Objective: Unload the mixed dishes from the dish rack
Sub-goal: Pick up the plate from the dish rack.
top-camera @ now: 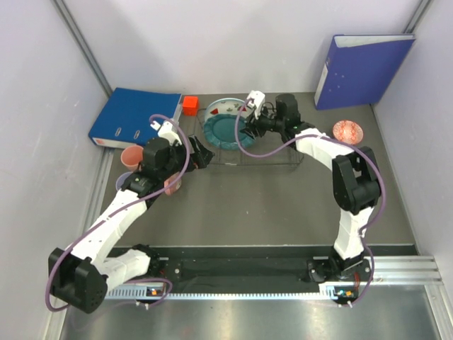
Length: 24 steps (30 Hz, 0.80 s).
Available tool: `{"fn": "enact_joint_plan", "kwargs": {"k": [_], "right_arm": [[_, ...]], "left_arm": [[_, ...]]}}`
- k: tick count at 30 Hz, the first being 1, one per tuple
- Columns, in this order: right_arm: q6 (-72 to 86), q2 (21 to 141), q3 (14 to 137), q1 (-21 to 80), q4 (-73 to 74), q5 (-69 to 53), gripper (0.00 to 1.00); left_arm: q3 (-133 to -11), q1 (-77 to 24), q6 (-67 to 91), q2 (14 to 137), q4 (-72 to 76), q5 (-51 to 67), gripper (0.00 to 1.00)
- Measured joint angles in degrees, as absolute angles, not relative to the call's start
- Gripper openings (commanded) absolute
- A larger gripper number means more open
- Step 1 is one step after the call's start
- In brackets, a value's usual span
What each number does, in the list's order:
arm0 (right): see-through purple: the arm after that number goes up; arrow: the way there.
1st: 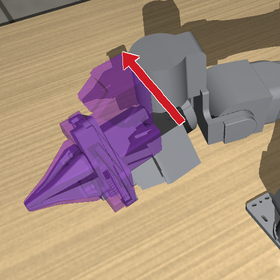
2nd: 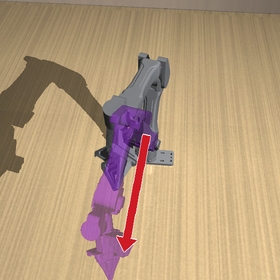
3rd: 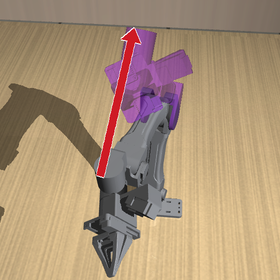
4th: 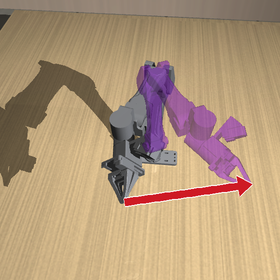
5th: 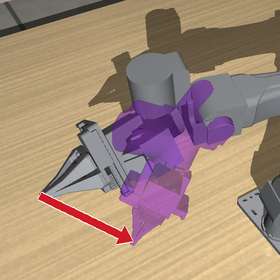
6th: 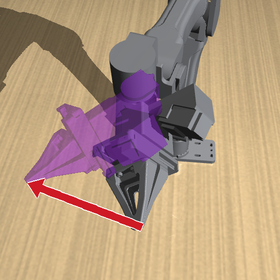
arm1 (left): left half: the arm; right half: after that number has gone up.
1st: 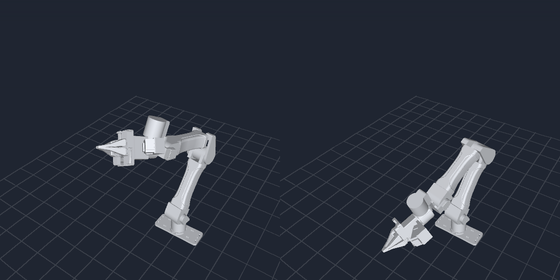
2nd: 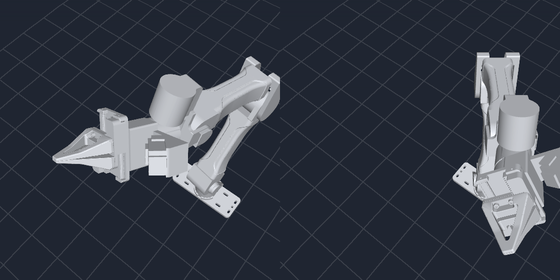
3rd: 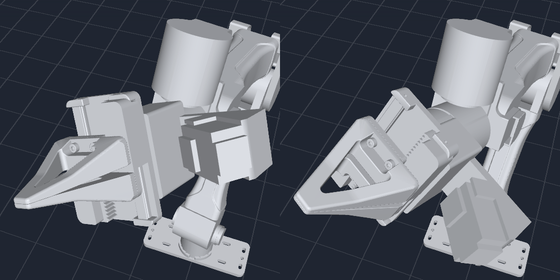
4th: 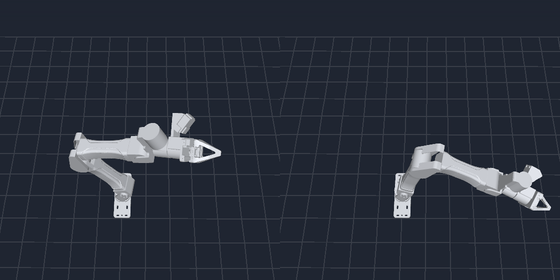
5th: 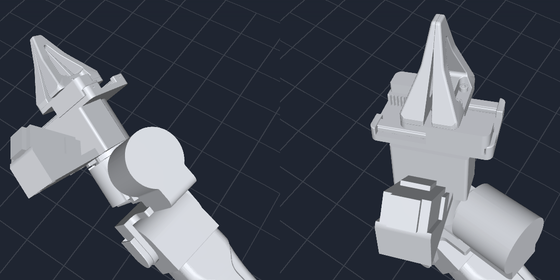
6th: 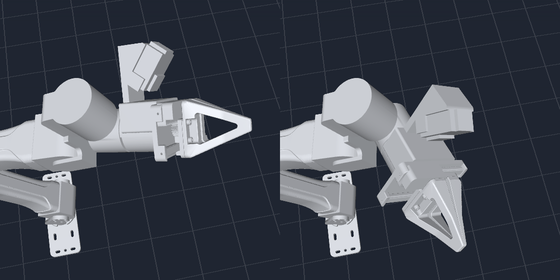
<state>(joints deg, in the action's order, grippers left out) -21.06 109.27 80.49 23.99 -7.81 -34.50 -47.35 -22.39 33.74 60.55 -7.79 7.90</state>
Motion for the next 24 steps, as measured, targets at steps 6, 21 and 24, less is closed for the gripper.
{"fn": "enact_joint_plan", "kwargs": {"k": [6,21,24], "right_arm": [[-21.02,112.2,83.31,24.51,-8.56,-34.0,0.36],[-21.69,113.06,82.74,24.97,-12.99,-30.46,0.0],[-21.45,112.51,81.21,25.08,-14.96,-30.0,0.0]], "left_arm": [[-47.35,-22.46,33.69,61.06,-7.7,7.66,0.99],[-47.11,-23.09,33.5,61.67,-7.6,6.68,0.99],[-46.5,-23.16,33.5,61.67,-7.49,6.61,0.99]]}}
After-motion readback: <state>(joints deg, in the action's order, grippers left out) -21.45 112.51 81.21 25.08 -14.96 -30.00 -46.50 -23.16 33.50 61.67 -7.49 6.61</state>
